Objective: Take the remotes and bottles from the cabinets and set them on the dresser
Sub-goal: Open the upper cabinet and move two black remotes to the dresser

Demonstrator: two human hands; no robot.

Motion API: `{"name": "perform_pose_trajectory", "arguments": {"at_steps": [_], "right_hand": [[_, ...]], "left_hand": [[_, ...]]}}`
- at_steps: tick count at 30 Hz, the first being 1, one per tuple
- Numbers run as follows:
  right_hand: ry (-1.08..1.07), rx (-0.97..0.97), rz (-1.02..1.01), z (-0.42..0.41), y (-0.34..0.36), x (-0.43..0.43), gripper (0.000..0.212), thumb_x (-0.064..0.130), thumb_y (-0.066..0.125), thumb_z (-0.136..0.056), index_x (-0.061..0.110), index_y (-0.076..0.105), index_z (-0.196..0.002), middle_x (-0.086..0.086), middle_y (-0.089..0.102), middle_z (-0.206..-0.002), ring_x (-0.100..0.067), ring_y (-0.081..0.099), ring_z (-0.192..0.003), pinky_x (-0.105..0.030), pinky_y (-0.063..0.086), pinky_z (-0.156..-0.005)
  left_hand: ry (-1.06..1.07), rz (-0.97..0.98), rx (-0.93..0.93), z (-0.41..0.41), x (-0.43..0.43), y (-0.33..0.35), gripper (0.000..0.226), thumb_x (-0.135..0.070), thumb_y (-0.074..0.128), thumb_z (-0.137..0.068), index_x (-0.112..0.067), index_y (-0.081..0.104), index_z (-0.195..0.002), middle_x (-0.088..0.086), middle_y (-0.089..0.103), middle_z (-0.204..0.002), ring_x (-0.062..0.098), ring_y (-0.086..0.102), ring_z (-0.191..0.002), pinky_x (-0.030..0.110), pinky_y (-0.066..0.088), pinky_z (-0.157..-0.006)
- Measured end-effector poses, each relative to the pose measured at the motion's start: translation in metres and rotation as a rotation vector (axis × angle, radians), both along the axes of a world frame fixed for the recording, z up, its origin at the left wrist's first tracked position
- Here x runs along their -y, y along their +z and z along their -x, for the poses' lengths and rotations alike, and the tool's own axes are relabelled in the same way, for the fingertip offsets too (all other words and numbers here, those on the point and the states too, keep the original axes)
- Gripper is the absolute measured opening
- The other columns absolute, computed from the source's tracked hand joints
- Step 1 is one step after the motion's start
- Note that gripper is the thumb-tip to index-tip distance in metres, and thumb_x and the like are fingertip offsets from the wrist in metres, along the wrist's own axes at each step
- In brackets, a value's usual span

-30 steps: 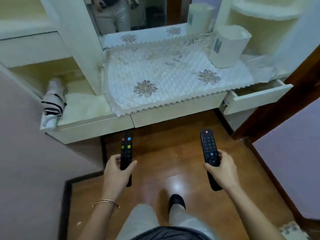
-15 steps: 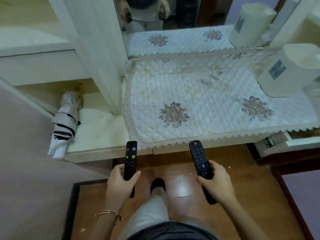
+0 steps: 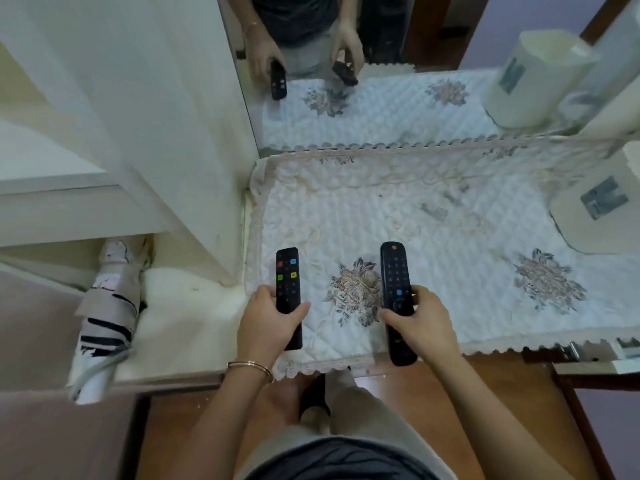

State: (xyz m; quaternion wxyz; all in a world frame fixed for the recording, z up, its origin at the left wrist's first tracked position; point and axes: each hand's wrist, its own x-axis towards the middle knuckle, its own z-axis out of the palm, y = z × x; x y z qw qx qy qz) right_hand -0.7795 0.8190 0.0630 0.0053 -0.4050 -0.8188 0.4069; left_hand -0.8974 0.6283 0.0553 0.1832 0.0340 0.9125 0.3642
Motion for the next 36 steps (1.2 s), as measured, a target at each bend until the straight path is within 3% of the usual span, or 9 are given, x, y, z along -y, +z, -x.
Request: {"name": "perform_pose_trajectory", "arguments": {"at_steps": [3,6,12,16,22,30,36], "right_hand": [[0.105,0.094,0.028,0.033,-0.002,-0.008,0.045,0.039,0.073,-0.067,0.017,0.059,-0.103,-0.003,0.061,-0.100,-0.018,0.063,-0.079,-0.033,0.053,-0.063],[0.160,0.117,0.028,0.062,-0.003,-0.017,0.050,0.043,0.071,-0.066,0.014,0.057,-0.105,-0.006,0.061,-0.103,-0.023,0.063,-0.085,-0.042,0.056,-0.072],[0.262,0.211,-0.044,0.102,-0.006,-0.027,0.057,0.046,0.069,-0.071,0.010,0.049,-0.111,-0.006,0.048,-0.113,-0.025,0.058,-0.094,-0.034,0.048,-0.069],[0.284,0.248,-0.073,0.113,-0.012,-0.022,0.061,0.047,0.068,-0.073,0.009,0.046,-0.116,-0.008,0.047,-0.117,-0.027,0.058,-0.099,-0.039,0.053,-0.076],[0.255,0.267,-0.165,0.117,-0.018,-0.014,0.067,0.046,0.064,-0.079,0.010,0.036,-0.128,-0.009,0.047,-0.124,-0.028,0.054,-0.109,-0.040,0.051,-0.078],[0.262,0.239,-0.215,0.122,-0.025,-0.005,0.075,0.051,0.061,-0.079,0.012,0.032,-0.136,-0.006,0.047,-0.125,-0.025,0.051,-0.113,-0.039,0.052,-0.078],[0.233,0.242,-0.250,0.120,-0.029,0.000,0.076,0.059,0.058,-0.078,0.014,0.034,-0.135,-0.006,0.047,-0.125,-0.025,0.050,-0.113,-0.039,0.051,-0.077]], "left_hand": [[0.026,0.022,0.021,0.011,-0.019,-0.001,0.039,-0.041,0.073,-0.068,-0.020,0.048,-0.089,0.004,0.061,-0.095,0.022,0.061,-0.087,0.035,0.050,-0.074],[0.071,0.046,0.021,0.029,-0.035,0.000,0.041,-0.040,0.072,-0.069,-0.017,0.050,-0.094,0.005,0.063,-0.098,0.022,0.061,-0.089,0.035,0.051,-0.075],[0.052,0.132,0.000,0.058,-0.058,-0.007,0.047,-0.037,0.072,-0.072,-0.008,0.052,-0.103,0.010,0.063,-0.105,0.026,0.061,-0.094,0.033,0.049,-0.074],[0.030,0.189,-0.023,0.060,-0.064,-0.016,0.050,-0.042,0.070,-0.073,-0.009,0.050,-0.105,0.010,0.059,-0.106,0.026,0.057,-0.096,0.029,0.041,-0.071],[-0.101,0.260,-0.030,0.069,-0.066,-0.023,0.054,-0.046,0.065,-0.075,-0.008,0.049,-0.109,0.010,0.053,-0.111,0.027,0.055,-0.097,0.035,0.046,-0.079],[-0.146,0.187,-0.032,0.066,-0.064,-0.026,0.056,-0.044,0.063,-0.080,-0.009,0.047,-0.120,0.010,0.049,-0.118,0.028,0.057,-0.102,0.037,0.048,-0.082],[-0.183,0.137,-0.040,0.069,-0.057,-0.025,0.049,-0.042,0.062,-0.082,-0.012,0.050,-0.118,0.008,0.051,-0.114,0.025,0.058,-0.097,0.028,0.043,-0.073]]}}
